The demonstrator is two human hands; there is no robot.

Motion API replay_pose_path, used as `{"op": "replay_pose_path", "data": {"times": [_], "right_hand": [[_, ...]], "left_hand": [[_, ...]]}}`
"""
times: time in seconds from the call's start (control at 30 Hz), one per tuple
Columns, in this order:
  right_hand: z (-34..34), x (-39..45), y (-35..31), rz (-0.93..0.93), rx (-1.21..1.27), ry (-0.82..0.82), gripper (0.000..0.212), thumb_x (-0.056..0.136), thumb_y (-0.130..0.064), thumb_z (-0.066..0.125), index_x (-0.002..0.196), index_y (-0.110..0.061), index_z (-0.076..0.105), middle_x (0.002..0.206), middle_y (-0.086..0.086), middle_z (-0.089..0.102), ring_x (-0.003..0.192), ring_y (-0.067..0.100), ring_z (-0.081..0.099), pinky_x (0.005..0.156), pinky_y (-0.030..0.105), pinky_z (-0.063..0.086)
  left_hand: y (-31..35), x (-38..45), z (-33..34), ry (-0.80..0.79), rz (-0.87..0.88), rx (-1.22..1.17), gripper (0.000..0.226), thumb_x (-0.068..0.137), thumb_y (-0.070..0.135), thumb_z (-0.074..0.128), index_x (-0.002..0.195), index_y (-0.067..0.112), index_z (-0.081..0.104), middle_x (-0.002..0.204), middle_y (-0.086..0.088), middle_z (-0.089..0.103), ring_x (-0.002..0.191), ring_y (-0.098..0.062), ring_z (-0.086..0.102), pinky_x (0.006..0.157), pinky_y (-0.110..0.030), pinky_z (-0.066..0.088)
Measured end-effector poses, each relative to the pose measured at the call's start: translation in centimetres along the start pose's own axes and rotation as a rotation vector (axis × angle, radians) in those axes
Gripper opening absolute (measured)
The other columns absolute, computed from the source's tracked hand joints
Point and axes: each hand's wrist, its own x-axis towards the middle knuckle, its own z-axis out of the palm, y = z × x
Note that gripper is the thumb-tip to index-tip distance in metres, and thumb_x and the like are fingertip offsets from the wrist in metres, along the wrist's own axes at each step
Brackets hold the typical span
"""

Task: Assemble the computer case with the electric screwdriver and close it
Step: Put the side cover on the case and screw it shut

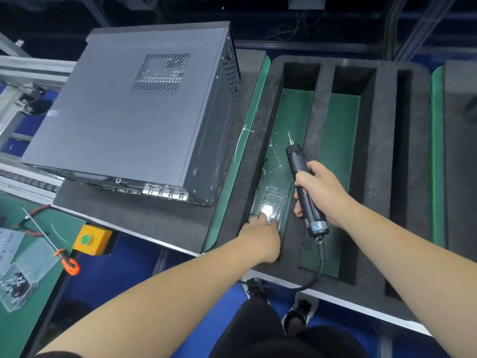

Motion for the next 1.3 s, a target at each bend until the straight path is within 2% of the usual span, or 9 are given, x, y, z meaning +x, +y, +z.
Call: {"op": "replay_pose_path", "data": {"times": [0.1,0.2,0.33,0.53,0.7,0.83,1.0,1.13,1.3], "right_hand": [[0.0,0.0,0.1,-0.003,-0.003,0.003,0.039,0.076,-0.02,0.056,0.113,-0.011,0.049,0.082,0.024,0.057,0.053,0.04,0.064,0.057,0.05,0.059],[0.0,0.0,0.1,-0.004,-0.001,0.005,0.034,0.078,-0.018,0.056,0.111,-0.011,0.05,0.082,0.024,0.058,0.053,0.039,0.064,0.056,0.05,0.059],[0.1,0.0,0.1,0.0,0.007,0.015,0.035,0.075,-0.02,0.056,0.109,-0.01,0.049,0.083,0.023,0.056,0.051,0.04,0.062,0.055,0.05,0.057],[0.1,0.2,0.3,-0.01,0.007,0.013,0.033,0.075,-0.021,0.057,0.106,-0.012,0.05,0.078,0.021,0.059,0.052,0.039,0.063,0.056,0.053,0.059],[0.0,0.2,0.4,-0.013,0.0,0.019,0.031,0.075,-0.022,0.058,0.104,-0.014,0.051,0.077,0.022,0.06,0.053,0.04,0.064,0.055,0.052,0.059],[0.0,0.2,0.5,-0.017,-0.007,0.021,0.031,0.075,-0.022,0.058,0.104,-0.014,0.051,0.077,0.021,0.06,0.053,0.04,0.064,0.056,0.052,0.06],[0.1,0.1,0.5,-0.019,-0.002,0.018,0.03,0.076,-0.021,0.057,0.105,-0.013,0.051,0.078,0.021,0.06,0.053,0.04,0.064,0.056,0.052,0.06],[0.1,0.0,0.5,-0.02,-0.004,0.017,0.031,0.076,-0.02,0.056,0.106,-0.013,0.051,0.079,0.02,0.061,0.053,0.039,0.064,0.057,0.054,0.061],[0.1,0.0,0.5,-0.019,-0.003,0.019,0.033,0.077,-0.02,0.057,0.107,-0.011,0.05,0.079,0.022,0.06,0.053,0.04,0.064,0.057,0.054,0.06]], "left_hand": [[0.1,-0.1,0.1,0.074,-0.004,-0.015,0.062,0.093,0.01,0.058,0.15,0.007,0.035,0.149,-0.015,0.033,0.137,-0.038,0.035,0.109,-0.043,0.04],[0.1,-0.1,0.3,0.096,-0.042,-0.019,0.048,0.093,0.005,0.057,0.14,0.005,0.05,0.143,-0.016,0.046,0.133,-0.036,0.042,0.105,-0.04,0.046],[0.2,0.6,0.3,0.091,-0.076,-0.035,0.039,0.085,-0.002,0.062,0.124,0.007,0.065,0.129,-0.013,0.063,0.12,-0.032,0.061,0.084,-0.034,0.05],[1.0,2.0,0.5,0.091,-0.069,0.011,0.041,0.088,0.009,0.064,0.127,0.018,0.063,0.13,-0.002,0.063,0.122,-0.024,0.061,0.082,-0.031,0.039],[1.0,2.2,0.6,0.063,-0.108,-0.171,0.036,0.085,0.002,0.065,0.12,0.012,0.066,0.126,-0.006,0.065,0.115,-0.029,0.065,0.077,-0.031,0.046],[0.5,2.5,0.3,0.094,-0.148,-0.279,0.038,0.085,-0.002,0.064,0.122,0.006,0.064,0.129,-0.011,0.062,0.12,-0.032,0.061,0.087,-0.035,0.052],[0.3,2.1,0.6,0.175,-0.129,-0.263,0.038,0.087,-0.004,0.061,0.123,0.008,0.063,0.128,-0.011,0.063,0.118,-0.031,0.062,0.084,-0.034,0.051],[0.5,1.8,0.6,0.241,-0.123,-0.243,0.037,0.089,-0.005,0.058,0.123,0.009,0.064,0.128,-0.011,0.063,0.119,-0.032,0.062,0.089,-0.037,0.052],[0.7,1.8,0.5,0.217,-0.12,-0.209,0.04,0.087,-0.007,0.06,0.125,0.004,0.062,0.129,-0.013,0.062,0.12,-0.033,0.061,0.091,-0.037,0.053]]}}
